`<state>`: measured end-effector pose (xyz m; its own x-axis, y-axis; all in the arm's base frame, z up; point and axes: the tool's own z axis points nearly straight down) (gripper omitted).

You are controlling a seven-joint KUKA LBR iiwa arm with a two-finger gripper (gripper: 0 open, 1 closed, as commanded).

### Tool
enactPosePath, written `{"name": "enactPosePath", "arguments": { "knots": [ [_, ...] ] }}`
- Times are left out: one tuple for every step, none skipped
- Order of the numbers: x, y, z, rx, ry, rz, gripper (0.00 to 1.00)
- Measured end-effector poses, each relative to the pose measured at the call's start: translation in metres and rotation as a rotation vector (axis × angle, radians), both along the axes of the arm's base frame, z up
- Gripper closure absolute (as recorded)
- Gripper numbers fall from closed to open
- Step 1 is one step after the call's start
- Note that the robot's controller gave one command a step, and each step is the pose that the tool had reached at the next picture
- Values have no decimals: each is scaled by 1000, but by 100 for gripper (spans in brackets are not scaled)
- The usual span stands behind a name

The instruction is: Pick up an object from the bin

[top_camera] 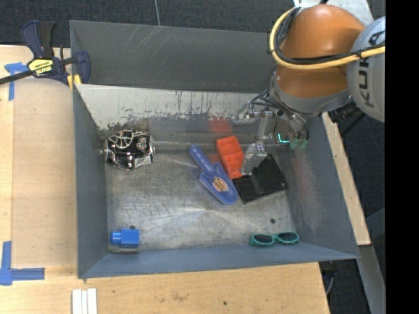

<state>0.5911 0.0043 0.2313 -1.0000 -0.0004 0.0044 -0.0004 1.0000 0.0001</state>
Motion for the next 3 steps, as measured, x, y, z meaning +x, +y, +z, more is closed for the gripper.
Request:
{"name": "enactPosePath", "arguments": {
  "knots": [
    [1, 0, 5, 0, -8, 0, 0],
    [3, 17, -32, -1, -16, 16, 0],
    [-11, 32, -72, 1, -5, 8, 0]
  ]
}}
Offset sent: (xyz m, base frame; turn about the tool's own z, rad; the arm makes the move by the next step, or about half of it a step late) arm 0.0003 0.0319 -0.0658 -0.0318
